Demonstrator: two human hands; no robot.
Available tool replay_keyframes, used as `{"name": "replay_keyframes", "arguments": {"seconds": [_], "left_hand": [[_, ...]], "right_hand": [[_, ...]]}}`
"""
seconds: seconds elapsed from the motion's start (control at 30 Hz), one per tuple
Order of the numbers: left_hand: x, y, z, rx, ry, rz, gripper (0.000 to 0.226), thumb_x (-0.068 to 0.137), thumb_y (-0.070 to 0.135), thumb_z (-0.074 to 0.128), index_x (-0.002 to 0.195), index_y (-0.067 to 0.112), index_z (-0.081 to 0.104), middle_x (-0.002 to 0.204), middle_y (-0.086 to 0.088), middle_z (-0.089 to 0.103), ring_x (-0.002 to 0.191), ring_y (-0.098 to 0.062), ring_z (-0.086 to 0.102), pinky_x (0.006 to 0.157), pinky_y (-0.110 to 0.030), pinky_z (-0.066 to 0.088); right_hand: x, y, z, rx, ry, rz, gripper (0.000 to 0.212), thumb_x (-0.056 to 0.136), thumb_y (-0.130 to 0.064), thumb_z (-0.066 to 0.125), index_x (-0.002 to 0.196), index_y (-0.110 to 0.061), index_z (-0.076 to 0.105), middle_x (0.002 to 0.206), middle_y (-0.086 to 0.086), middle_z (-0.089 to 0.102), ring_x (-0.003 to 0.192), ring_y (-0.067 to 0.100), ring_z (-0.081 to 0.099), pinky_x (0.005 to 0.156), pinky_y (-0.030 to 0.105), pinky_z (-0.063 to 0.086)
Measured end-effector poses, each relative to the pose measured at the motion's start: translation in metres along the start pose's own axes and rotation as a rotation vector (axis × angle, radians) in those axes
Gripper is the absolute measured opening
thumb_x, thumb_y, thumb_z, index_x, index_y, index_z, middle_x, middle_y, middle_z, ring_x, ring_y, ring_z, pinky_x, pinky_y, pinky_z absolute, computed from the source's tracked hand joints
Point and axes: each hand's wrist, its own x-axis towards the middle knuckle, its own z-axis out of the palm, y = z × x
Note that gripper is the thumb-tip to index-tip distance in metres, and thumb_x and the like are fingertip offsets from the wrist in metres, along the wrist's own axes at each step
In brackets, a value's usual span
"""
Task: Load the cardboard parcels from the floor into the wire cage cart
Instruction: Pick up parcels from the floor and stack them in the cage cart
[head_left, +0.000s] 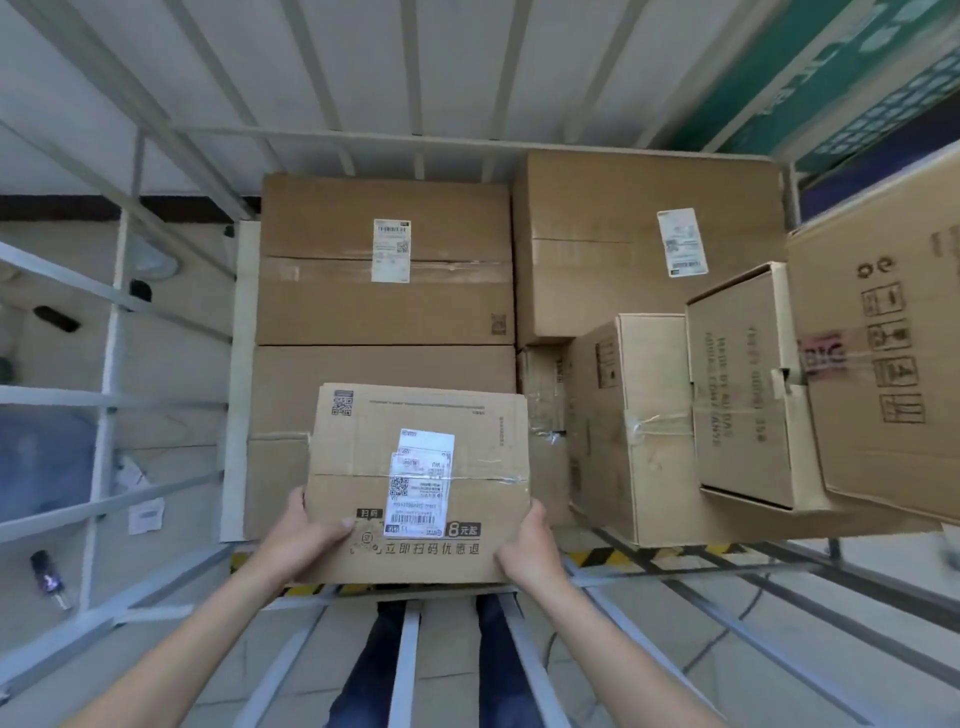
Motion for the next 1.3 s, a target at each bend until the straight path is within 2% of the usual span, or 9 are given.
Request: {"name": "replay_keyframes", "arguments": {"seconds": [0.2,0.37,0.57,0.63,0.83,0.97,1.03,1.17,1.3], "left_hand": [[0.015,-0.023,0.039,0.102,-0.053,-0.063,0.064,0.085,0.011,0.075,0.127,0.008,0.025,0.133,-0.014,0.052,0.114,-0.026,0.051,0.102,-0.042,0.043],[0.019,-0.028,0.045,0.126,-0.061,-0.072,0.072,0.087,0.010,0.073,0.138,0.005,0.023,0.137,-0.013,0.049,0.123,-0.028,0.048,0.104,-0.042,0.040],[-0.001,-0.019,0.038,0.174,-0.038,-0.188,0.064,0.093,0.007,0.064,0.142,-0.001,0.023,0.146,-0.022,0.045,0.131,-0.036,0.047,0.110,-0.049,0.038],[-0.009,-0.009,0.037,0.148,0.011,-0.166,0.069,0.093,0.004,0.064,0.146,0.002,0.021,0.148,-0.023,0.045,0.132,-0.038,0.047,0.111,-0.054,0.037],[-0.088,0.073,0.068,0.172,0.165,0.113,0.059,0.097,0.012,0.060,0.150,0.010,0.036,0.150,-0.016,0.046,0.133,-0.032,0.048,0.111,-0.051,0.038],[-0.181,0.151,0.122,0.144,0.089,0.294,0.046,0.101,0.025,0.055,0.146,0.022,0.045,0.146,-0.004,0.051,0.120,-0.017,0.052,0.085,-0.029,0.048],[-0.235,0.194,0.155,0.097,0.032,0.415,0.041,0.101,0.027,0.056,0.141,0.026,0.051,0.140,0.002,0.055,0.121,-0.015,0.053,0.097,-0.033,0.046],[-0.346,0.265,0.225,-0.146,-0.094,0.610,0.032,0.095,0.041,0.063,0.127,0.038,0.060,0.130,0.011,0.064,0.118,-0.005,0.059,0.102,-0.039,0.048],[-0.418,0.310,0.285,-0.191,-0.147,0.761,0.080,0.078,0.068,0.067,0.146,0.037,0.040,0.145,0.009,0.048,0.124,-0.005,0.053,0.106,-0.043,0.045]], "right_hand": [[0.017,0.024,-0.003,-0.104,-0.002,0.076,0.052,0.094,-0.013,0.058,0.137,-0.013,0.030,0.128,0.008,0.058,0.112,0.026,0.058,0.095,0.040,0.051],[0.025,0.026,-0.004,-0.220,0.047,0.095,0.040,0.096,-0.015,0.055,0.129,-0.011,0.033,0.122,0.010,0.060,0.104,0.028,0.061,0.083,0.038,0.053],[0.005,0.020,-0.012,-0.378,-0.119,0.082,0.061,0.098,-0.017,0.050,0.149,-0.008,0.017,0.130,0.011,0.061,0.114,0.027,0.061,0.093,0.038,0.052],[-0.011,0.011,-0.025,-0.357,-0.181,0.034,0.070,0.098,-0.021,0.050,0.155,-0.011,0.012,0.132,0.010,0.061,0.117,0.027,0.060,0.094,0.036,0.050],[-0.108,-0.014,-0.109,-0.030,-0.327,-0.231,0.061,0.095,-0.039,0.051,0.154,-0.030,0.034,0.148,-0.009,0.048,0.129,0.012,0.051,0.106,0.032,0.041],[-0.203,0.005,-0.207,0.126,-0.156,-0.514,0.053,0.094,-0.051,0.051,0.145,-0.052,0.037,0.140,-0.037,0.043,0.131,-0.007,0.040,0.112,0.027,0.033],[-0.250,0.019,-0.269,0.236,-0.061,-0.628,0.044,0.090,-0.054,0.050,0.133,-0.064,0.042,0.122,-0.050,0.046,0.119,-0.018,0.043,0.101,0.014,0.035],[-0.323,0.048,-0.385,0.585,-0.034,-0.828,0.034,0.085,-0.051,0.056,0.119,-0.053,0.061,0.124,-0.028,0.064,0.122,-0.007,0.055,0.099,0.016,0.045],[-0.341,0.078,-0.482,0.608,0.318,-0.972,0.028,0.091,-0.049,0.055,0.118,-0.050,0.063,0.119,-0.019,0.069,0.116,0.001,0.062,0.095,0.017,0.049]]}}
